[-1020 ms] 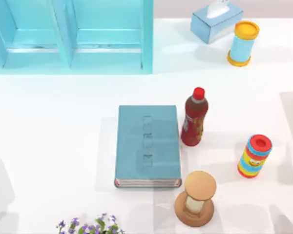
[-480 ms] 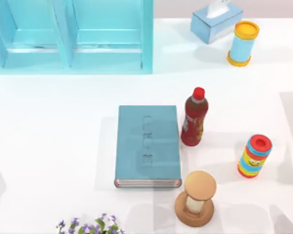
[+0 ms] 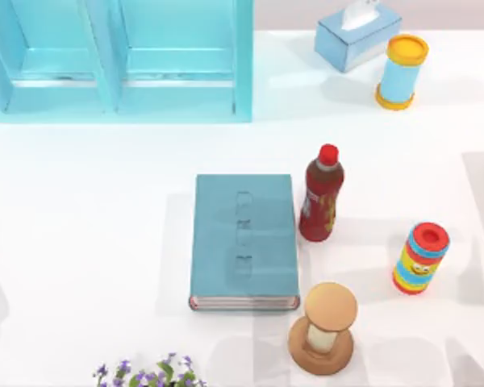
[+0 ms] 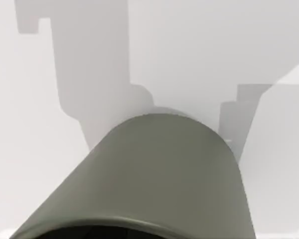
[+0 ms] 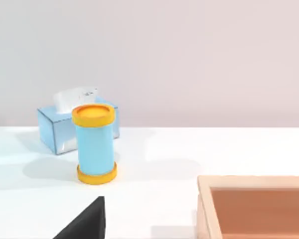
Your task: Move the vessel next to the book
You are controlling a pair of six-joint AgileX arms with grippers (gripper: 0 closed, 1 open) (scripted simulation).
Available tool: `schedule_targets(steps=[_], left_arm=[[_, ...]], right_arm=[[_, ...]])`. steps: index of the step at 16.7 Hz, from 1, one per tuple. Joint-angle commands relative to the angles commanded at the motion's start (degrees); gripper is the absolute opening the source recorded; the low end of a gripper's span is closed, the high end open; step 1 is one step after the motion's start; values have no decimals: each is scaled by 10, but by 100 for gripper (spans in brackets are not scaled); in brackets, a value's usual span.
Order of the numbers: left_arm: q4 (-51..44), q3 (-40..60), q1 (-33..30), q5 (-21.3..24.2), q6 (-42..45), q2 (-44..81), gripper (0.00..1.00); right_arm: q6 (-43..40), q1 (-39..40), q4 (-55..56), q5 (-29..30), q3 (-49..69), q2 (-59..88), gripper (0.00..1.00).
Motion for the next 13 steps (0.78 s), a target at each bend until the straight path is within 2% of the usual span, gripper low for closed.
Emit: schedule_targets(steps=[9, 13], left_arm=[[0, 0, 0, 0, 0, 0, 2], [0, 0, 0, 0, 0, 0, 0]], right_arm=[[0, 0, 0, 0, 0, 0, 100], [0, 0, 0, 0, 0, 0, 100]])
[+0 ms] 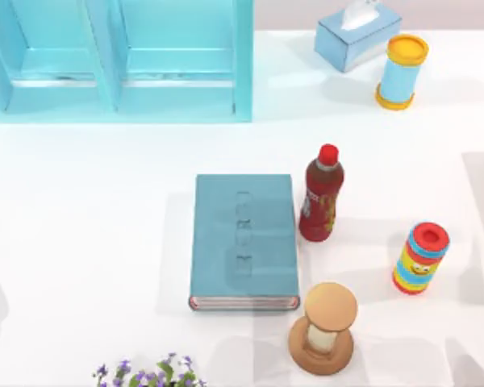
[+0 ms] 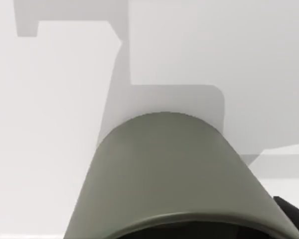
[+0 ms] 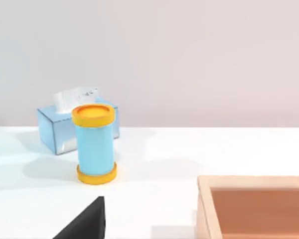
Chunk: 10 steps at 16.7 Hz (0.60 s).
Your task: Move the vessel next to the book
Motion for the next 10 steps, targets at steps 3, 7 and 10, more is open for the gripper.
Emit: schedule_targets(steps=[3, 7, 10], left_arm=[[0, 0, 0, 0, 0, 0, 0], [-10, 7, -1, 1, 1, -5, 0], [-61, 37, -2, 2, 3, -21, 0]], right_arm=[[0, 0, 0, 0, 0, 0, 100], [0, 0, 0, 0, 0, 0, 100], [0, 0, 0, 0, 0, 0, 100]])
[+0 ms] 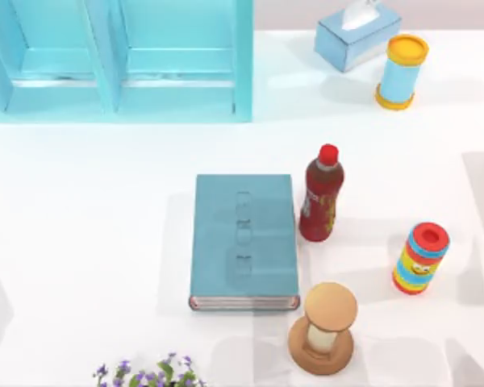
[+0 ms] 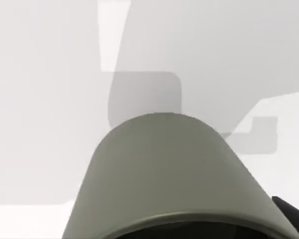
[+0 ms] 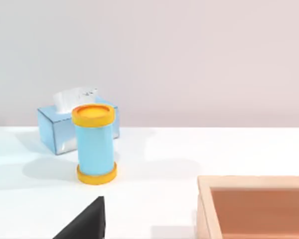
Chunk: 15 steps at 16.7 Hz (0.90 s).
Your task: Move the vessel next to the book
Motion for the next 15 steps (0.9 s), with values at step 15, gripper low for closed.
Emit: schedule_targets(steps=[15], left_arm=[[-102, 90, -86, 5, -159, 9, 0]], right_arm=[[0, 0, 0, 0, 0, 0, 100]])
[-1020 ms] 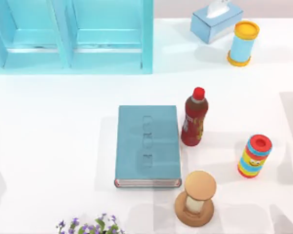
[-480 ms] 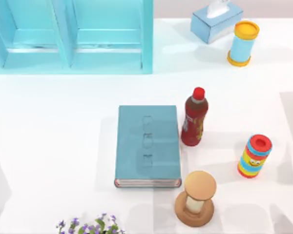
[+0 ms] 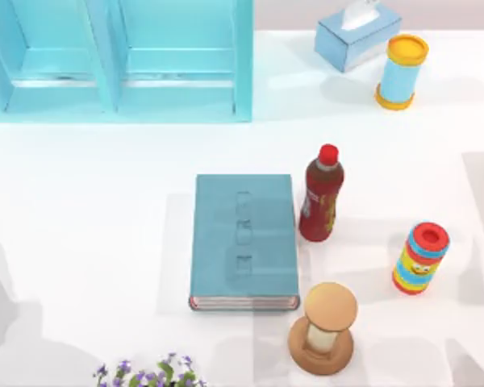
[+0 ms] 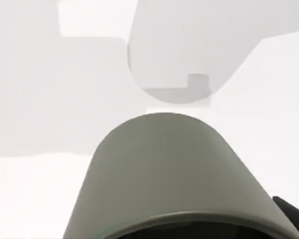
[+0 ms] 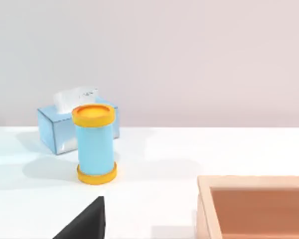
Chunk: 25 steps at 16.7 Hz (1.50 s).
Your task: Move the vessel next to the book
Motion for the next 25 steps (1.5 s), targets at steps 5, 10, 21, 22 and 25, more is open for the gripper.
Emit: schedule_targets(steps=[5, 10, 21, 22, 25], left_arm=[[-55, 69, -129, 12, -264, 30, 0], [-103, 139, -279, 23, -576, 58, 0], [-130, 224, -557, 24, -1216, 85, 0], [-128, 226, -574, 24, -1260, 84, 0], [-118, 228, -616, 20, -1370, 83, 0]], right_arm=[[0, 0, 0, 0, 0, 0, 100], [0, 0, 0, 0, 0, 0, 100], [0, 0, 0, 0, 0, 0, 100], [0, 0, 0, 0, 0, 0, 100], [0, 0, 0, 0, 0, 0, 100]])
